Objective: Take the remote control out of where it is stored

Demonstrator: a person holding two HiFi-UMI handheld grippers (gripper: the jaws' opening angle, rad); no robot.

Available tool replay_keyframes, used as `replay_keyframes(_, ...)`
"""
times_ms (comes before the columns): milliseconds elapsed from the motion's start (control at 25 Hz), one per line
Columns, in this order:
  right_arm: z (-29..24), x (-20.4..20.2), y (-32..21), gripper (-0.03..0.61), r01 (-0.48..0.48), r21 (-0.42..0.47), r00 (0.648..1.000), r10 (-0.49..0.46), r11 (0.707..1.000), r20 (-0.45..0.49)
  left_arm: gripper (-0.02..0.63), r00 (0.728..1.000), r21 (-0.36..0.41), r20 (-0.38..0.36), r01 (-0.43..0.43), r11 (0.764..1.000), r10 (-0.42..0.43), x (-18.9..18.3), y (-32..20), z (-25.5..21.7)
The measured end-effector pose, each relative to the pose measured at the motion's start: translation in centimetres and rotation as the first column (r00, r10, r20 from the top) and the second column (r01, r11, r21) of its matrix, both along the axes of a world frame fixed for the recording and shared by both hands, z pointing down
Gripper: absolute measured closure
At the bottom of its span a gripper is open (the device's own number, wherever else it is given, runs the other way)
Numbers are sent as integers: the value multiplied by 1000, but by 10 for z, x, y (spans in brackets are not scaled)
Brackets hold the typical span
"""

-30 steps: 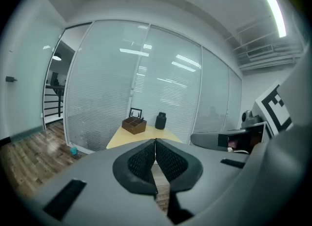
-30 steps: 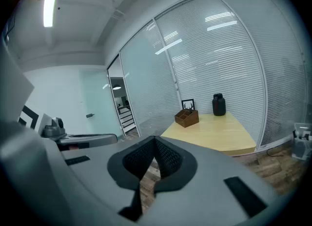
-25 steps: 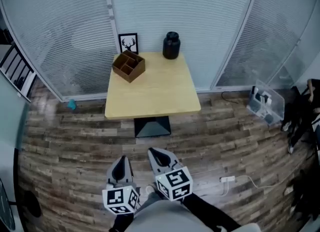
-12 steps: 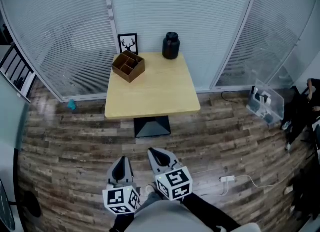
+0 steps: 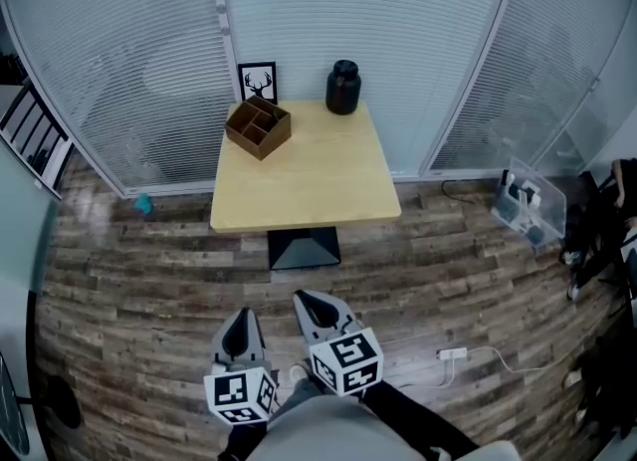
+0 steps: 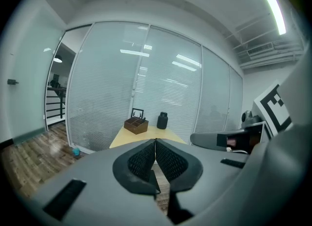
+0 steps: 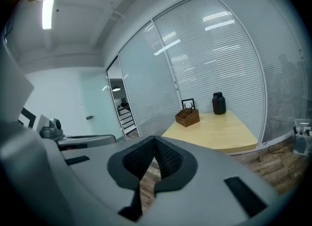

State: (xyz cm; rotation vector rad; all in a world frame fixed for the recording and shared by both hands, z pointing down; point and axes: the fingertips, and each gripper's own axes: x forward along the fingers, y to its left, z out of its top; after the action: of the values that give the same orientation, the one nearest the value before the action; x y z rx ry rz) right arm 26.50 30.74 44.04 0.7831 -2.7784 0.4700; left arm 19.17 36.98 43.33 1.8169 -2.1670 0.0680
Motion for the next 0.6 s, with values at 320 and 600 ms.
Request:
replay_keyframes(320, 0, -7, 0, 574, 5, -5, 1000, -5, 1000, -2, 605, 1000, -3, -10, 5, 1000, -5, -6, 1, 1)
replay_keyframes(600, -1, -16, 2, 574, 3, -7, 1000, -3, 1000, 8, 604, 1000, -14, -23, 13, 1000, -14, -17, 5, 5)
